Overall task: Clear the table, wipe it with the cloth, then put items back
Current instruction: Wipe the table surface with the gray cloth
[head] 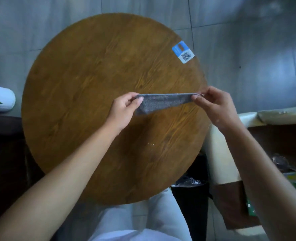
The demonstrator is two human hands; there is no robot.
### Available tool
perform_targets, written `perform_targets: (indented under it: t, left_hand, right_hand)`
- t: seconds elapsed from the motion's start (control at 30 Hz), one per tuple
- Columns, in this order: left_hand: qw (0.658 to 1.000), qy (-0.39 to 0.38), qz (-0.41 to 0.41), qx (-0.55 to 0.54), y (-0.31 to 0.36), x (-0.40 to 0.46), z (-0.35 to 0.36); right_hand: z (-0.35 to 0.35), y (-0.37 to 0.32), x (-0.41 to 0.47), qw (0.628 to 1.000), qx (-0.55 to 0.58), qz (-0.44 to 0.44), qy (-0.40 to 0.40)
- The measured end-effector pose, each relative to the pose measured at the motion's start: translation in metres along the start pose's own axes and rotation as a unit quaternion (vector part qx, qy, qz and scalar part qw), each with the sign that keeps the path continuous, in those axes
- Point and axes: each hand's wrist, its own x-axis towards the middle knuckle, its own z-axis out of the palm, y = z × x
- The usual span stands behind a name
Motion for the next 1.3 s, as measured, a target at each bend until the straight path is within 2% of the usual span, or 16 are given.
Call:
perform_targets:
  t: [0.17, 0.3, 0.47, 0.7, 0.97, 1.17, 1.3]
  left_hand:
    - [0.992, -0.042, -0.066, -0.100, 0.001, -0.001, 0.015]
    - [0.988, -0.047, -0.115, -0.089, -0.009, 0.014, 0.035]
    - [0.979, -0.041, -0.199, -0.011, -0.026, 0.056, 0.061]
    - [0.986, -0.029, -0.118, 0.117, -0.034, 0.128, 0.068]
    - [0.960, -0.012, -0.076, 0.269, -0.039, 0.149, 0.072]
    - [0.952, 0.028, -0.066, 0.299, -0.039, 0.154, 0.075]
    - [0.954, 0.065, -0.053, 0.289, -0.040, 0.151, 0.075]
  right_hand:
    - [-0.022, 0.005, 0.003, 0.999, 0.042, -0.007, -0.017]
    - [-0.023, 0.036, 0.012, 0.999, 0.024, 0.040, 0.016]
    - [-0.016, 0.068, 0.039, 0.995, -0.047, 0.087, 0.012]
    - [-0.011, 0.075, 0.108, 0.989, -0.128, 0.069, 0.038]
    - [0.008, 0.095, 0.133, 0.974, -0.204, 0.071, 0.064]
    - [0.014, 0.096, 0.133, 0.965, -0.240, 0.061, 0.087]
    - [0.017, 0.091, 0.123, 0.966, -0.223, 0.067, 0.115]
